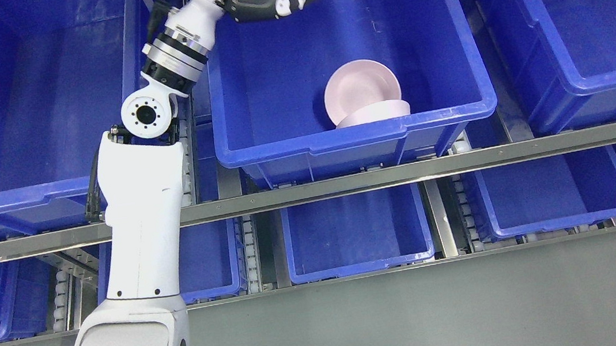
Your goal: Stack pink IKEA bowls on left shelf middle
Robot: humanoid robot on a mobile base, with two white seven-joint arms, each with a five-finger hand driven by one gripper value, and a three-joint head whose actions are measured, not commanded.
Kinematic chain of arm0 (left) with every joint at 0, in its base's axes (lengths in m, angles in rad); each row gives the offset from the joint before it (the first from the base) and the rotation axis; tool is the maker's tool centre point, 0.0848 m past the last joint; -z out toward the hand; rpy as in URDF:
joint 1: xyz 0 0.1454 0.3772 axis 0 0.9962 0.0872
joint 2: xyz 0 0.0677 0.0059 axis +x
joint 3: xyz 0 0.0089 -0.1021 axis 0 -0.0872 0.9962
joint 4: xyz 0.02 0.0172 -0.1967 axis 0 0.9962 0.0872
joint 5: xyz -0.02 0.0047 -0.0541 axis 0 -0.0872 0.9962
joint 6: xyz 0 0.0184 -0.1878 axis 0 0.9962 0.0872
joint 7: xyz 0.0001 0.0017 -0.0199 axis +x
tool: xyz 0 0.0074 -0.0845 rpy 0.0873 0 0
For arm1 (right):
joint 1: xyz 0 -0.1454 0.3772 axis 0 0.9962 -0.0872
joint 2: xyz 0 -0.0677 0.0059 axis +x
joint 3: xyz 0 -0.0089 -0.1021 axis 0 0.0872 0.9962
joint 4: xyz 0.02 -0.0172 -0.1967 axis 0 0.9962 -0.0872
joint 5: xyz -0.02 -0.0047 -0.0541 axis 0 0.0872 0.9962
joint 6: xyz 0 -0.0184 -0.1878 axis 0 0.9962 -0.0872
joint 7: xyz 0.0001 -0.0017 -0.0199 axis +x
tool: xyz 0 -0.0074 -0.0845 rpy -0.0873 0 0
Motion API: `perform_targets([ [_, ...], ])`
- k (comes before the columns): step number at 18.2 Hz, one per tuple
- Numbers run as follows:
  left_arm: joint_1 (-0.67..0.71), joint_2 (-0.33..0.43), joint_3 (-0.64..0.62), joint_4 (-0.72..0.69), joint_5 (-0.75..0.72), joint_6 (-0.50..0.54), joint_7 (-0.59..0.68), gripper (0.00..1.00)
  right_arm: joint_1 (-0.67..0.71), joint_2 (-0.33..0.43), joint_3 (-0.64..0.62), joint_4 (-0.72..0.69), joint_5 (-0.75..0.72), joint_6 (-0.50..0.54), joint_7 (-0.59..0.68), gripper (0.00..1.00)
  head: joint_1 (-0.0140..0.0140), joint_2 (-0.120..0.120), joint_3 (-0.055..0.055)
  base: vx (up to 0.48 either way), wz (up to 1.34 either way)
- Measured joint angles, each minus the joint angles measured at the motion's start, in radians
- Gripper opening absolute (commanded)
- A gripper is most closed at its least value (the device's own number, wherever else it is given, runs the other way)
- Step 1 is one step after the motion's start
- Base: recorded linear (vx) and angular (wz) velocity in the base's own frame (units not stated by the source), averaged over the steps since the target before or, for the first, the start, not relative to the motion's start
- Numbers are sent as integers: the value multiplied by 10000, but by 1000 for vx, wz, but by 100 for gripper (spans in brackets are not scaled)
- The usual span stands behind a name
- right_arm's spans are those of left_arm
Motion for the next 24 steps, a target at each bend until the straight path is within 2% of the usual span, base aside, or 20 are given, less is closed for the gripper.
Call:
perform_targets([
  [3, 494, -4, 180, -565, 588, 975, 2207, 100, 0, 0, 0, 0, 0, 0, 0, 100, 0, 0, 0, 0, 0],
  [6, 1016, -6, 307, -1279, 1097, 1845, 3002, 100, 0, 0, 0, 0, 0, 0, 0, 100, 0, 0, 0, 0, 0],
  [14, 3001, -11, 129, -3132, 1625, 2098, 3319, 100, 0, 0, 0, 0, 0, 0, 2, 100, 0, 0, 0, 0, 0],
  [24, 3856, -15, -203, -4431, 1733, 2105, 3331, 100, 0, 0, 0, 0, 0, 0, 2, 100, 0, 0, 0, 0, 0],
])
